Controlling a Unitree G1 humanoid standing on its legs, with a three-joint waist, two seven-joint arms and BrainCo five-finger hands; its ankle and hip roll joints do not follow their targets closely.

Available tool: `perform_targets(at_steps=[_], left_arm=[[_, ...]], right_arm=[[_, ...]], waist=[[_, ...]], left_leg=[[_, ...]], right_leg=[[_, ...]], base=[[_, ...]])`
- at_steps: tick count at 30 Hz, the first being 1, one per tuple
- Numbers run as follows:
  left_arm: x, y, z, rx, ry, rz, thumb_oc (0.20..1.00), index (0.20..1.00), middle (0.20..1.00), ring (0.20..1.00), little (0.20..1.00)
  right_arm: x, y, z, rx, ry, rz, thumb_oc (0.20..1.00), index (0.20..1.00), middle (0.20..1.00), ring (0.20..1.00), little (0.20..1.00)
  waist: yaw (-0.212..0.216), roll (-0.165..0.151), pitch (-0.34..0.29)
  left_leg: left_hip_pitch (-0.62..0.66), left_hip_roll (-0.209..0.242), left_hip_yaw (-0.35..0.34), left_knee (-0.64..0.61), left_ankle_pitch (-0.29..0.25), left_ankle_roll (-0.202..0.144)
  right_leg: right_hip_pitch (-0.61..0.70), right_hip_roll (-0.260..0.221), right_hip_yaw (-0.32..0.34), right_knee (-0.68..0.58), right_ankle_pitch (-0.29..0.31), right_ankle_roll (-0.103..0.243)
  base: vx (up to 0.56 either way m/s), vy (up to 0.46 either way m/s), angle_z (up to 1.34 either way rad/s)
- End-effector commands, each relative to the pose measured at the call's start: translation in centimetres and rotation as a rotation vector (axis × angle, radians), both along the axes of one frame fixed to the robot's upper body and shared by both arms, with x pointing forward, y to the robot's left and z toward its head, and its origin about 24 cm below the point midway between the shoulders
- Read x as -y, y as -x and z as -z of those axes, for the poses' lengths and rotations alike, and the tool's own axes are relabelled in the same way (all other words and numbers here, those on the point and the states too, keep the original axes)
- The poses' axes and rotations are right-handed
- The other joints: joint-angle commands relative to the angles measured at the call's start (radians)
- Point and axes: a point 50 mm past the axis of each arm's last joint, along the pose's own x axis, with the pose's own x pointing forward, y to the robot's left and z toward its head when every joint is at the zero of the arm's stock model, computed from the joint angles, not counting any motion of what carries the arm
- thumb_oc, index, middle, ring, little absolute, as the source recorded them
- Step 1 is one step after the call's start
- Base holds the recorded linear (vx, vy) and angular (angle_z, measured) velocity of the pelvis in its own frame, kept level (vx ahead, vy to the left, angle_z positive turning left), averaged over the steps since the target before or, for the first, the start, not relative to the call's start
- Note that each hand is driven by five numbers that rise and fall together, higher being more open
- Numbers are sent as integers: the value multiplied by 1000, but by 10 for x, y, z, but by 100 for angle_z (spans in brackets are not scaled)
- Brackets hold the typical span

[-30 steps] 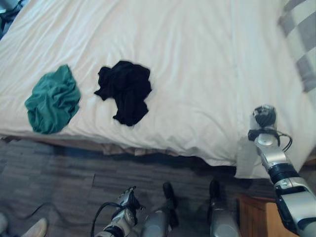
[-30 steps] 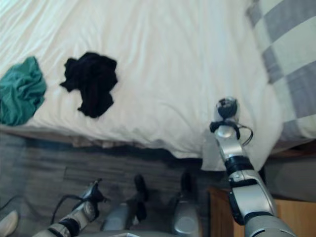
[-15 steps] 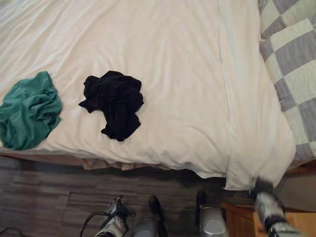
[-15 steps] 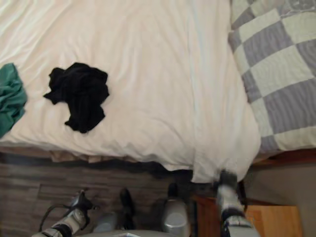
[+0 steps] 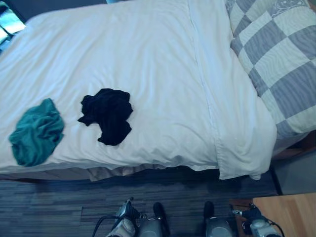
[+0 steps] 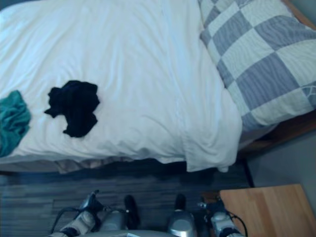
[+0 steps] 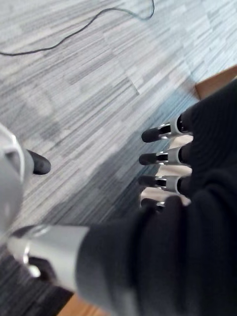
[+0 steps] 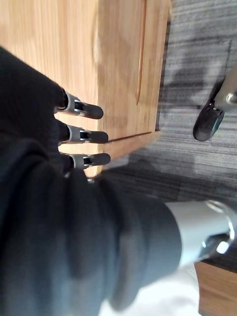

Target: Tidy up the quilt and then pick up the clothes from the bed and put them into the laundry hamper.

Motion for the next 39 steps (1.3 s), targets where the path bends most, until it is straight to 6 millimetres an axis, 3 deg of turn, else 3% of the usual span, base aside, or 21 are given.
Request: perform_targets(at_steps=[1,3,5,7,11,13,14,16,17,18,19,20,21,24,26,29,32,33,36,37,39], left_arm=[[-17,-4,-4,13,-60,-38,1000,1000,1000,1000,1000],[-18,0,-2,-7,-61,-46,1000,1000,1000,1000,1000],[-17,3,0,-52,-81,44,1000,1000,1000,1000,1000],[-15,0,-1,-56,-87,97,1000,1000,1000,1000,1000],[-28,-13,-9,-41,-172,206,1000,1000,1000,1000,1000],[-31,-15,-11,-38,-172,203,1000,1000,1000,1000,1000],[-39,-10,-11,-71,-192,222,1000,1000,1000,1000,1000],[-44,-5,-10,-111,-202,226,1000,1000,1000,1000,1000],[-51,4,-8,-144,-215,181,1000,1000,1000,1000,1000],[-51,4,-8,-144,-215,180,1000,1000,1000,1000,1000],[-41,-2,-8,-92,-191,179,1000,1000,1000,1000,1000],[-40,-3,-8,-92,-191,179,1000,1000,1000,1000,1000],[-36,-16,-12,-29,-176,154,1000,1000,1000,1000,1000],[-34,-28,-17,30,-163,114,1000,1000,1000,1000,1000],[-23,-36,-19,69,-137,141,1000,1000,1000,1000,1000],[-9,-45,-22,109,-127,235,1000,1000,1000,1000,1000],[0,-56,-25,137,-138,298,1000,1000,1000,1000,1000],[17,-71,-32,185,-142,422,1000,1000,1000,1000,1000],[17,-73,-33,180,-155,454,1000,1000,1000,1000,1000],[8,-72,-34,174,-174,433,1000,1000,1000,1000,1000],[-4,-66,-33,159,-192,395,1000,1000,1000,1000,1000]], right_arm=[[-9,12,8,-79,6,-89,1000,1000,1000,1000,1000],[-9,16,9,-96,7,-96,1000,1000,1000,1000,1000],[-1,38,14,-160,7,-78,1000,1000,1000,1000,1000],[0,48,16,-191,3,-70,1000,1000,1000,1000,1000],[-11,58,22,-238,-21,-71,1000,1000,1000,1000,1000],[-14,53,21,-223,-28,-84,1000,1000,1000,1000,1000],[-26,41,20,-168,-61,-124,1000,1000,1000,1000,1000],[-30,33,19,-136,-62,-140,1000,1000,1000,1000,1000],[-31,27,17,-114,-54,-160,1000,1000,1000,1000,1000],[-31,27,17,-114,-53,-161,1000,1000,1000,1000,1000],[-27,9,9,-58,-28,-206,1000,1000,1000,1000,1000],[-26,9,9,-58,-27,-206,1000,1000,1000,1000,1000],[-21,0,5,-69,25,-261,1000,1000,1000,1000,1000],[-13,4,5,-99,64,-258,1000,1000,1000,1000,1000],[-11,2,5,-102,70,-257,1000,1000,1000,1000,1000],[-11,-8,0,-61,67,-253,1000,1000,1000,1000,1000],[-6,-4,0,-58,73,-226,1000,1000,1000,1000,1000],[-10,-4,1,-42,55,-217,1000,1000,1000,1000,1000],[-27,-16,1,-26,26,-259,1000,1000,1000,1000,1000],[-36,-25,-2,1,13,-293,1000,1000,1000,1000,1000],[-57,-42,-8,56,-6,-408,1000,1000,1000,1000,1000]], waist=[[-2,-40,-7],[-6,-40,-20],[-36,-38,-59],[-39,-27,-74],[-35,-66,-68],[-31,-66,-61],[-50,-66,-42],[-72,-65,-29],[-91,-71,-16],[-92,-70,-15],[-94,-54,10],[-93,-51,10],[-50,-62,51],[-36,-66,63],[-51,-39,37],[-67,-17,-14],[-61,4,-48],[-71,1,-44],[-59,-10,-56],[-44,-20,-56],[-7,-15,-50]], left_leg=[[6,68,-94,43,-106,-27],[20,104,-107,12,-81,-36],[59,233,-37,-58,1,-75],[67,240,-19,-94,15,-84],[66,121,-3,-90,-91,-65],[78,107,26,-97,-97,-54],[98,74,50,-110,-106,-31],[112,30,61,-112,-116,-9],[111,-16,53,-55,-179,11],[110,-14,52,-48,-184,11],[62,-48,50,196,-245,1],[57,-42,50,207,-251,-2],[-84,-12,19,493,-136,-64],[-163,23,-48,584,-136,-83],[-88,118,-34,447,-130,-74],[8,177,-47,106,-95,-61],[32,211,-145,-90,9,-120],[-23,180,-191,15,-51,-134],[6,133,-162,-7,-120,-102],[19,106,-131,-7,-138,-78],[58,88,-68,-12,-174,-56]], right_leg=[[8,-86,31,-20,-102,98],[2,-104,25,-18,-96,105],[16,-171,-15,-30,-89,148],[33,-184,-40,-35,-74,159],[-12,-327,-78,74,93,167],[-32,-309,-96,104,57,154],[-76,-174,-62,198,-51,127],[-114,-21,-46,241,-129,116],[-125,79,-10,220,-167,89],[-123,80,-10,220,-168,89],[-72,89,21,138,-200,18],[-72,93,22,138,-200,16],[-33,66,31,81,-185,-28],[-22,42,22,39,-165,-18],[-12,-8,13,-19,-140,35],[-29,-87,66,-57,-97,106],[-29,-166,93,-83,-65,154],[-9,-236,83,-81,-32,164],[-43,-283,62,-67,44,179],[-86,-309,-4,-39,76,169],[-85,-296,-157,33,7,137]], base=[[-46,412,5],[-31,405,12],[17,596,37],[51,559,88],[56,594,63],[49,511,-3],[94,485,-38],[155,576,-12],[144,364,10],[274,481,30],[172,274,36],[123,371,43],[-48,90,9],[-13,238,-55],[99,452,-18],[151,747,-37],[100,812,-12],[19,726,-16],[14,554,-9],[-60,510,-28],[-32,458,-133]])
